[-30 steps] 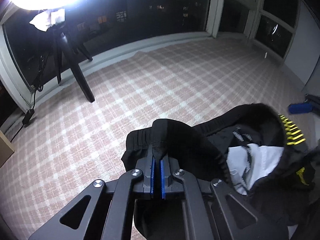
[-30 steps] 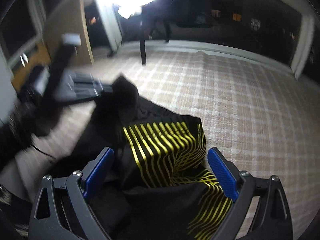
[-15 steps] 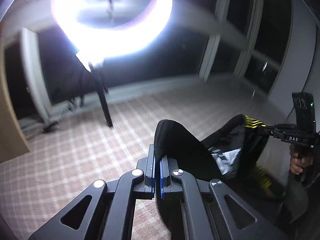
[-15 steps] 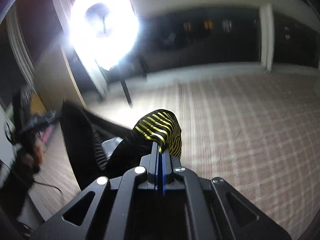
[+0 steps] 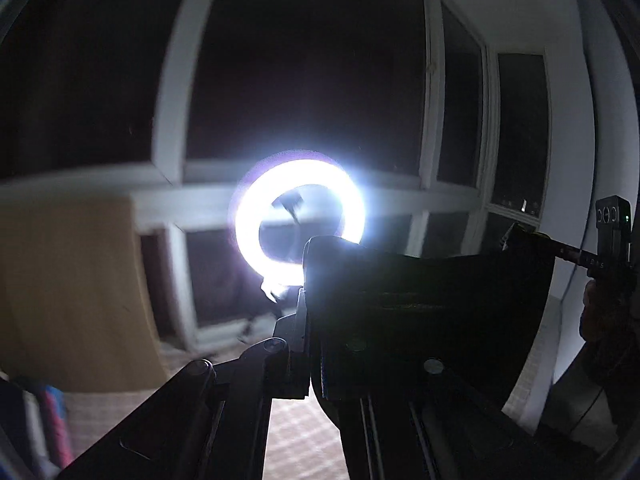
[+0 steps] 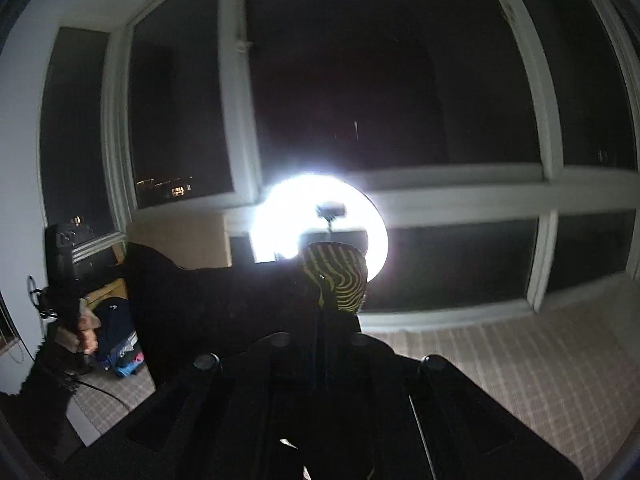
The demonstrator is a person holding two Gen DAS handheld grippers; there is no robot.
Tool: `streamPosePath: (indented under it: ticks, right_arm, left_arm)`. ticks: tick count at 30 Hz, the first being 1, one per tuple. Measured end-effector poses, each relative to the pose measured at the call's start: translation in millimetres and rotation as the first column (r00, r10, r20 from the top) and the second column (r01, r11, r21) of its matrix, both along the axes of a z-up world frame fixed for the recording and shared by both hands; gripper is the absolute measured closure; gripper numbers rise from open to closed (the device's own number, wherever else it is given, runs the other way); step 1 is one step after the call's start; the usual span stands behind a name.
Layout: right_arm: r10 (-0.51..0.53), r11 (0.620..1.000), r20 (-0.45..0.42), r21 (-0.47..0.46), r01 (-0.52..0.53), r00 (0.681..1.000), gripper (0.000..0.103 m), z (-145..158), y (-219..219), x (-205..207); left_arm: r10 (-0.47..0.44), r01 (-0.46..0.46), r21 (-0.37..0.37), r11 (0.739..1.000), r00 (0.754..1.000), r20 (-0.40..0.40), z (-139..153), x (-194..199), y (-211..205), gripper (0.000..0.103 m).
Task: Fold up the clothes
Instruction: 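Grasp the waistband with the left gripper while the right gripper grasps the yellow-striped leg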
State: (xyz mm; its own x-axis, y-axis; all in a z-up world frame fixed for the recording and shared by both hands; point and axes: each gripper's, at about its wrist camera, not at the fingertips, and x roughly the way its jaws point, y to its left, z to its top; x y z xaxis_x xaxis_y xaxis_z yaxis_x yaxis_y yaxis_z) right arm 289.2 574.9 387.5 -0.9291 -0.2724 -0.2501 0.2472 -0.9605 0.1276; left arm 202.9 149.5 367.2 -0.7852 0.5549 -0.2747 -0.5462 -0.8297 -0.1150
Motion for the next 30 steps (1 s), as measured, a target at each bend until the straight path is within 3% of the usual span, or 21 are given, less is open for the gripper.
streamPosePath:
  ticks: [6, 10, 14, 17, 18, 19, 20, 22, 23, 24, 25, 27, 29, 30]
  right_arm:
    - [0.056, 0.998, -0.030, -0.015, -0.057, 0.998, 0.101, 14, -63, 3]
    - [0.085, 0.996, -0.025, -0.016, -0.085, 0.996, 0.101, 7, -99, 2]
    - [0.094, 0.994, 0.058, -0.056, -0.091, 0.994, 0.101, -20, -119, -26]
    - [0.009, 0.999, 0.139, 0.034, -0.014, 0.990, 0.101, -71, -138, -69]
    - [-0.024, 0.998, 0.205, 0.062, 0.011, 0.978, 0.101, -99, -138, -95]
    - [-0.058, 0.995, 0.273, 0.091, 0.034, 0.960, 0.101, -128, -138, -122]
    - [-0.063, 0.992, 0.375, 0.122, 0.018, 0.925, 0.101, -160, -136, -150]
    - [-0.191, 0.965, 0.584, 0.259, 0.042, 0.789, 0.100, -237, -134, -201]
    - [-0.222, 0.958, 0.640, 0.283, 0.043, 0.736, 0.099, -261, -129, -211]
    - [-0.189, 0.973, 0.678, 0.225, 0.044, 0.711, 0.099, -279, -118, -212]
    - [-0.138, 0.987, 0.683, 0.151, 0.046, 0.717, 0.097, -283, -109, -206]
    - [-0.106, 0.994, 0.681, 0.101, 0.050, 0.725, 0.086, -283, -92, -202]
    - [-0.077, 0.997, 0.677, 0.054, 0.054, 0.732, 0.067, -283, -76, -197]
    - [-0.062, 0.998, 0.674, 0.031, 0.056, 0.736, 0.066, -283, -68, -195]
  left_arm:
    - [0.060, -0.061, -0.023, 0.998, 0.997, -0.042, 32, 36, -69, 0.101]
    - [0.090, -0.093, -0.069, 0.993, 0.995, -0.050, 36, 53, -101, 0.100]
    - [0.144, -0.139, -0.127, 0.982, 0.989, 0.035, 4, 25, -114, 0.100]
    - [0.168, -0.142, -0.155, 0.978, 0.971, 0.168, -52, -21, -116, 0.091]
    - [0.205, -0.166, -0.191, 0.968, 0.957, 0.207, -81, -43, -113, 0.085]
    - [0.251, -0.189, -0.242, 0.952, 0.933, 0.257, -115, -69, -109, 0.067]
    - [0.292, -0.195, -0.299, 0.934, 0.900, 0.324, -150, -93, -105, 0.062]
    - [0.375, -0.188, -0.399, 0.898, 0.801, 0.466, -221, -135, -101, 0.066]
    - [0.398, -0.187, -0.410, 0.893, 0.755, 0.521, -245, -144, -105, 0.069]
    - [0.393, -0.190, -0.383, 0.904, 0.721, 0.571, -263, -146, -113, 0.069]
    - [0.379, -0.192, -0.351, 0.917, 0.695, 0.611, -277, -147, -120, 0.069]
    - [0.353, -0.193, -0.309, 0.931, 0.689, 0.633, -285, -140, -127, 0.067]
    - [0.325, -0.173, -0.289, 0.942, 0.688, 0.648, -286, -138, -125, 0.062]
    - [0.308, -0.161, -0.276, 0.948, 0.690, 0.655, -286, -137, -121, 0.058]
